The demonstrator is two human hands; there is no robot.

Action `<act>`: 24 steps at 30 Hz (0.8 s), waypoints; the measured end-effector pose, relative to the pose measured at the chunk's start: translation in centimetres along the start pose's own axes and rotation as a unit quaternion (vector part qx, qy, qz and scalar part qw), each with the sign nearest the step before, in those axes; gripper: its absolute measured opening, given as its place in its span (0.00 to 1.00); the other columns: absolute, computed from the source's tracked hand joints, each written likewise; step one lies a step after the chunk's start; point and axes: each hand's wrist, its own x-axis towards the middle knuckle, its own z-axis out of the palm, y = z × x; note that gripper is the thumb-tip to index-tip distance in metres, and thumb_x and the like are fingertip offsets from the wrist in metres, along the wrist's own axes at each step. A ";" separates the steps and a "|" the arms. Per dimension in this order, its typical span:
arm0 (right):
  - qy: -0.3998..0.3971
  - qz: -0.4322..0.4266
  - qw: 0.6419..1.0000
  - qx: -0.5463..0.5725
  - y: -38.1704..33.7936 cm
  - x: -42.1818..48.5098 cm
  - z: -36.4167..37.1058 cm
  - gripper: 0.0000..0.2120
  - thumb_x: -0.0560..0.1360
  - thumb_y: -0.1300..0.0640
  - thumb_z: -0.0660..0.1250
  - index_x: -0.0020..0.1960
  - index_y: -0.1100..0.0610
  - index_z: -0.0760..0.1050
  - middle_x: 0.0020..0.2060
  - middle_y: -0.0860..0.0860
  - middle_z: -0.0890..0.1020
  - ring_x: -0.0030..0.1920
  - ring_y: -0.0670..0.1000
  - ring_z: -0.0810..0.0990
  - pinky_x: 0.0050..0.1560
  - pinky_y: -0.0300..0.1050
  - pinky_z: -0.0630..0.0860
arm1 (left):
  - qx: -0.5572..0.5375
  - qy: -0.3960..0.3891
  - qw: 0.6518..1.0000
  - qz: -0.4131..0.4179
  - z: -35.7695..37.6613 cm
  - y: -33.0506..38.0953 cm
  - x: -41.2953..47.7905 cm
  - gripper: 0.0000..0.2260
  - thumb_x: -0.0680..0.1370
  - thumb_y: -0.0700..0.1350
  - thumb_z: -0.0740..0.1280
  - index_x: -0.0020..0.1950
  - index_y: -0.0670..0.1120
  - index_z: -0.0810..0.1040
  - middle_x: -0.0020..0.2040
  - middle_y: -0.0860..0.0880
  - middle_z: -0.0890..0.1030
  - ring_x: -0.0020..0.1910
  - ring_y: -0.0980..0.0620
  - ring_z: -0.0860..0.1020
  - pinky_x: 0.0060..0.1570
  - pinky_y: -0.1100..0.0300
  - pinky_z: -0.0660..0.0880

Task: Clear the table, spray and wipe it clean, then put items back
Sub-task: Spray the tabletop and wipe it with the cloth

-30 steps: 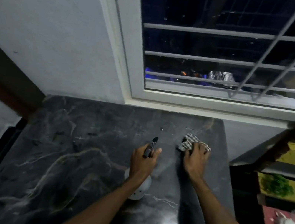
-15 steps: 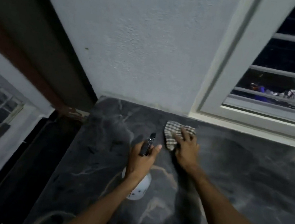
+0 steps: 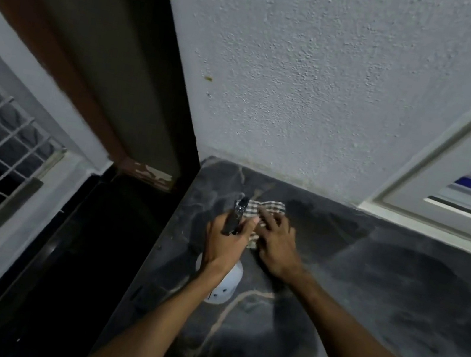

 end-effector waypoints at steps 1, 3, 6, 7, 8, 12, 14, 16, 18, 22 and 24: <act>0.003 0.031 0.999 0.016 0.4 1.2 -0.6 0.29 0.73 0.50 0.59 0.74 0.43 0.68 0.81 0.49 0.56 0.73 0.63 0.58 0.65 0.63 0.67 | -0.003 0.004 1.000 0.001 -0.5 -0.2 0.4 0.17 0.76 0.51 0.75 0.32 0.46 0.77 0.29 0.53 0.79 0.30 0.61 0.77 0.35 0.62 0.73; 0.032 0.145 0.987 0.058 0.4 4.0 -1.5 0.28 0.75 0.54 0.63 0.75 0.44 0.67 0.81 0.50 0.56 0.74 0.65 0.56 0.68 0.67 0.65 | -0.010 0.022 1.000 -0.003 -1.6 -0.8 1.4 0.18 0.77 0.51 0.75 0.31 0.45 0.76 0.28 0.51 0.79 0.29 0.60 0.77 0.35 0.66 0.72; 0.019 0.031 0.999 0.014 -3.8 5.7 0.6 0.29 0.76 0.51 0.61 0.76 0.46 0.65 0.81 0.49 0.54 0.76 0.65 0.53 0.68 0.68 0.64 | -0.021 0.048 0.999 -0.009 -3.3 -1.7 2.5 0.14 0.77 0.50 0.75 0.35 0.48 0.78 0.31 0.54 0.81 0.32 0.63 0.79 0.35 0.73 0.71; 0.003 -0.036 0.999 -0.001 -4.8 6.0 1.5 0.28 0.76 0.50 0.59 0.76 0.46 0.64 0.81 0.49 0.54 0.76 0.64 0.53 0.67 0.67 0.65 | -0.024 0.055 0.998 -0.009 -3.8 -1.9 2.8 0.12 0.77 0.50 0.75 0.36 0.50 0.79 0.32 0.56 0.81 0.33 0.65 0.80 0.35 0.75 0.71; -0.004 -0.068 0.998 -0.008 -5.3 7.1 1.5 0.28 0.76 0.49 0.58 0.76 0.45 0.65 0.81 0.48 0.54 0.76 0.63 0.54 0.68 0.67 0.64 | -0.024 0.060 0.998 -0.006 -4.3 -2.1 3.1 0.12 0.77 0.50 0.75 0.35 0.51 0.79 0.31 0.57 0.81 0.34 0.65 0.80 0.35 0.75 0.71; 0.009 0.102 0.993 0.062 -7.1 14.8 -0.6 0.26 0.78 0.51 0.62 0.76 0.45 0.66 0.81 0.52 0.55 0.76 0.68 0.53 0.72 0.68 0.58 | 0.011 0.086 0.996 0.022 -5.9 -3.2 4.6 0.18 0.77 0.50 0.75 0.30 0.50 0.74 0.31 0.56 0.81 0.32 0.59 0.80 0.34 0.73 0.71; 0.009 0.041 0.999 0.029 -9.4 15.5 0.6 0.27 0.78 0.47 0.62 0.77 0.46 0.64 0.81 0.53 0.55 0.76 0.69 0.53 0.72 0.68 0.56 | 0.016 0.102 0.994 0.023 -6.3 -3.5 5.1 0.16 0.77 0.50 0.75 0.31 0.52 0.76 0.29 0.57 0.80 0.33 0.64 0.80 0.35 0.75 0.70; -0.020 -0.046 0.999 0.006 -10.2 13.8 2.0 0.27 0.79 0.43 0.58 0.77 0.45 0.62 0.81 0.50 0.54 0.76 0.67 0.53 0.71 0.68 0.58 | 0.016 0.093 0.995 0.022 -6.5 -3.5 5.3 0.09 0.76 0.50 0.76 0.39 0.49 0.82 0.32 0.59 0.81 0.36 0.67 0.80 0.36 0.77 0.71; -0.023 -0.048 0.999 -0.012 -8.9 13.5 1.6 0.25 0.79 0.43 0.57 0.76 0.45 0.64 0.81 0.48 0.55 0.75 0.66 0.56 0.69 0.66 0.61 | 0.015 0.088 0.996 0.022 -6.3 -3.0 5.1 0.07 0.76 0.49 0.76 0.42 0.47 0.83 0.35 0.59 0.82 0.37 0.66 0.81 0.38 0.76 0.72; 0.017 0.016 1.000 -0.006 -7.3 9.9 0.4 0.26 0.78 0.51 0.60 0.76 0.48 0.65 0.80 0.51 0.58 0.74 0.66 0.58 0.69 0.64 0.64 | 0.024 0.069 0.997 0.026 -5.3 -1.9 3.7 0.14 0.77 0.47 0.75 0.34 0.54 0.75 0.31 0.60 0.80 0.33 0.65 0.79 0.33 0.76 0.69; 0.011 0.010 1.000 -0.026 -4.3 5.8 0.4 0.28 0.75 0.53 0.63 0.75 0.47 0.66 0.80 0.49 0.58 0.73 0.62 0.60 0.66 0.62 0.67 | 0.024 0.039 0.999 0.018 -4.1 -1.0 2.3 0.16 0.77 0.47 0.75 0.32 0.53 0.74 0.30 0.62 0.80 0.31 0.66 0.78 0.31 0.76 0.69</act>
